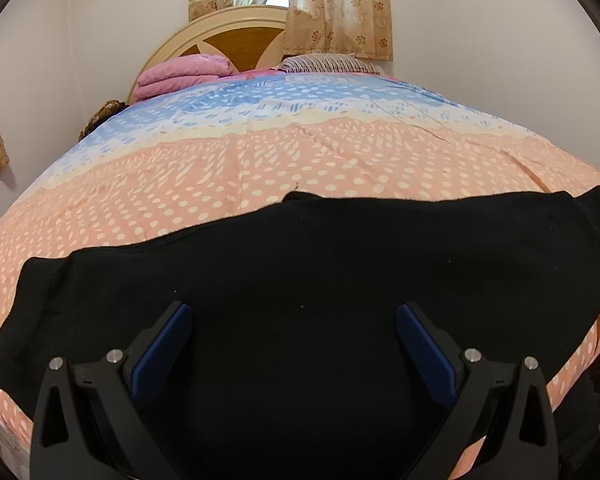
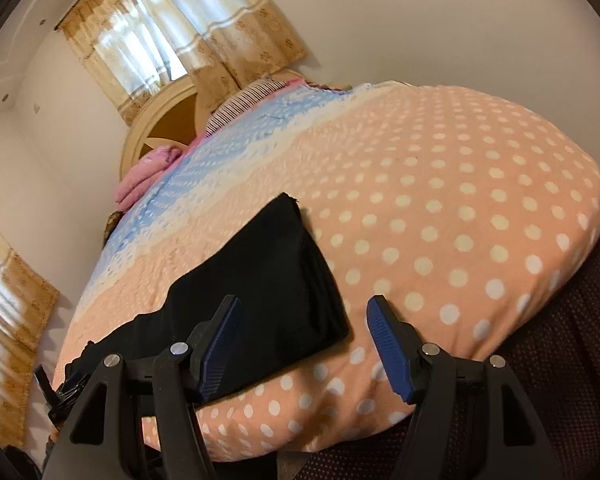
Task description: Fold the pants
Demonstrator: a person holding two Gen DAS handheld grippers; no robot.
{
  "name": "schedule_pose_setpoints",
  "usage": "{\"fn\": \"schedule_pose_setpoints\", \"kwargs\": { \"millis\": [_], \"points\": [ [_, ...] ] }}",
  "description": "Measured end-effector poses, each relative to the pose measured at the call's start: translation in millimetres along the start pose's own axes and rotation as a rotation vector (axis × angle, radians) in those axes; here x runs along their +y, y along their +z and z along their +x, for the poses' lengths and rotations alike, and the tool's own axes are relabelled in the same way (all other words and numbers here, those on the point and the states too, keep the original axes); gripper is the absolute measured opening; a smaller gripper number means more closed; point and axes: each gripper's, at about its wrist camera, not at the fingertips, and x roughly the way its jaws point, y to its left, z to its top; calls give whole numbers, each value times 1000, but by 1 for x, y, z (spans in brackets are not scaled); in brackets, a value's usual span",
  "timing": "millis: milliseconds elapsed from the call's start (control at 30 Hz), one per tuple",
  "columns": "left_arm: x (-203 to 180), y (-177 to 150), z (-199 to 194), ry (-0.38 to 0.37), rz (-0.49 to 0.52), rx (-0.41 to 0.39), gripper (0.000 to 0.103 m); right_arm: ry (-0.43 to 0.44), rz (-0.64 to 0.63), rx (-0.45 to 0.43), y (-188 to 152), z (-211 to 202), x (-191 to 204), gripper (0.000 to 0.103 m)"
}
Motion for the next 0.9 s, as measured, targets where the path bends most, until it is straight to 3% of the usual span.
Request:
{"fn": "schedule_pose_setpoints", "kwargs": {
  "millis": [100, 467, 533, 600, 900],
  "points": [
    [1, 0, 0, -3, -4, 0, 103, 67, 35, 25, 0, -1, -6, 62],
    [2, -1, 0, -16, -23, 6, 103, 102, 37, -26, -5, 10, -10, 48],
    [2, -1, 0, -15, -23, 6, 103, 115, 37, -23, -5, 9, -11, 41],
    [3, -1, 0, -17, -26, 6, 103, 162, 65, -2, -6, 13, -14, 15],
    [5, -1, 0, -31, -34, 12, 103, 188, -19, -84, -4, -6, 20, 13]
  ]
}}
